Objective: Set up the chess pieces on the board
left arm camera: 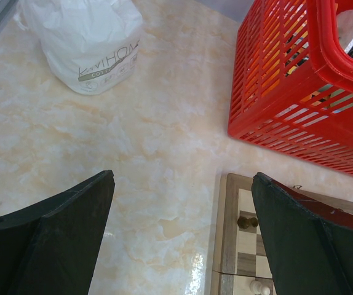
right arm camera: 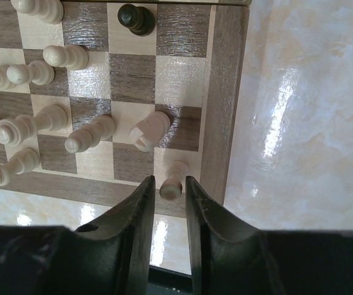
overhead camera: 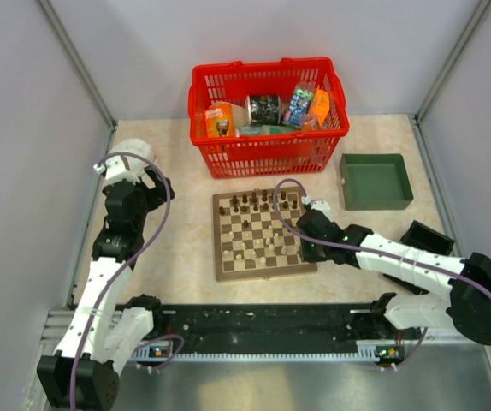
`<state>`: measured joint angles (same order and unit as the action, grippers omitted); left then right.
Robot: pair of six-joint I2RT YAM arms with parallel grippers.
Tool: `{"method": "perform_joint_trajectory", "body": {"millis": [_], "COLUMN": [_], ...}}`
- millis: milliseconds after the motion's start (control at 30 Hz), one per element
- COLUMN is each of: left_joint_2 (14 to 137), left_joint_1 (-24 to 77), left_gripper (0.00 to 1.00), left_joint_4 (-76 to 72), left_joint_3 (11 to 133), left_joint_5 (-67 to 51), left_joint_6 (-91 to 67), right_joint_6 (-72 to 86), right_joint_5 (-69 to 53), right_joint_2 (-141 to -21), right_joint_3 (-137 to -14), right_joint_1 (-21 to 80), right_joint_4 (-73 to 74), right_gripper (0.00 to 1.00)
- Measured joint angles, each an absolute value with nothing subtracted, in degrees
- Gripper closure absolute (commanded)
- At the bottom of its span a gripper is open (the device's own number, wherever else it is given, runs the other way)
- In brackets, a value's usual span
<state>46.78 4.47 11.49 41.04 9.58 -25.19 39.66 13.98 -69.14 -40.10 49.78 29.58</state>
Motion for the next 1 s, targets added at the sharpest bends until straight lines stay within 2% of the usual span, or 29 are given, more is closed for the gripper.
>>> {"method": "perform_joint_trajectory", "body": {"millis": [267,367,567,767,1000], "left_joint_2": [46.78,46.96,49.89,52.84,55.70], "left_joint_1": [4.47,4.47,4.47,4.47,4.47], "left_gripper": [0.01,0.01,0.01,0.04,0.03], "left_joint_4": [11.51,11.46,11.16,11.11,12.23], "left_joint_3": [41.04,41.04,41.04,41.04,42.44], "left_joint_5": [9.41,9.30,7.70,3.88,-0.67], "left_joint_6": [-25.17,-25.17,-25.17,-25.15,-23.97], "right_joint_6": [39.62,39.40,36.73,33.50,30.87], "right_joint_5": [13.89,14.17,18.04,15.66,9.93], "right_joint_2": [-69.01,-68.05,-65.93,-67.88,-79.50], "right_joint_3": [-40.18,-40.86,-47.27,-51.48,-55.96], "right_joint_1": [49.78,49.78,48.86,39.00,31.57], "right_joint_4": [29.74,30.79,32.16,28.29,22.55], "right_gripper": [0.68,0.62,0.61,0.61,0.62]}}
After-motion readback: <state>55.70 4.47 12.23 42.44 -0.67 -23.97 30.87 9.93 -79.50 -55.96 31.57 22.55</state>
